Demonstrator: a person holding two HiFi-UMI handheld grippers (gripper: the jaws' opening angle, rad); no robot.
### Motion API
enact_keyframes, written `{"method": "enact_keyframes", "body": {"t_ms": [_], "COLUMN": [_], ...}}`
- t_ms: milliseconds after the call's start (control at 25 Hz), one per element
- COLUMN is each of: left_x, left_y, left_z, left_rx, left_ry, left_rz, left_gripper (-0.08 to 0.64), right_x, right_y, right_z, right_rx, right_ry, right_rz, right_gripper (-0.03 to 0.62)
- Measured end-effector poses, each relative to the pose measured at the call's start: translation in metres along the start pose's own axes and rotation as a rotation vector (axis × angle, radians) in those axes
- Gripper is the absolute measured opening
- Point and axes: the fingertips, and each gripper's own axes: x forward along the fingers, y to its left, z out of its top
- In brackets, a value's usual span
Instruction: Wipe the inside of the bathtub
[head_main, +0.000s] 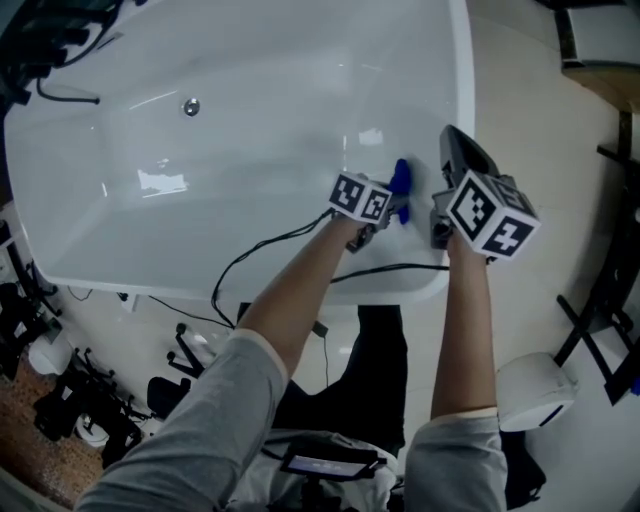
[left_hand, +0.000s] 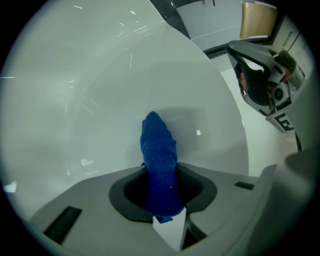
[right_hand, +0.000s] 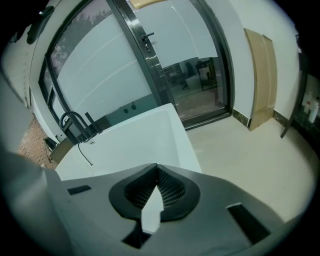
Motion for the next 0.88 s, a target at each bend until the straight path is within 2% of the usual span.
{"method": "enact_keyframes", "body": {"t_ms": [600,880], "left_x": [-0.023,-0.041], "left_y": [-0.084,-0.126], "left_z": [0.030,0.042], "left_rx": [0.012,0.082], "left_ry": [-0.033,-0.056], "left_rz": [-0.015,-0.088], "left_gripper": [0.118,0.121], "right_x": [-0.092,-0.122], "right_y": [-0.037,-0.038], "right_z": [0.012,0.007], "right_rx": [0.020,0.016], "right_ry": [-0.026,-0.017], "right_rz": [-0.046,-0.069], "right_gripper": [0.009,0.009]}}
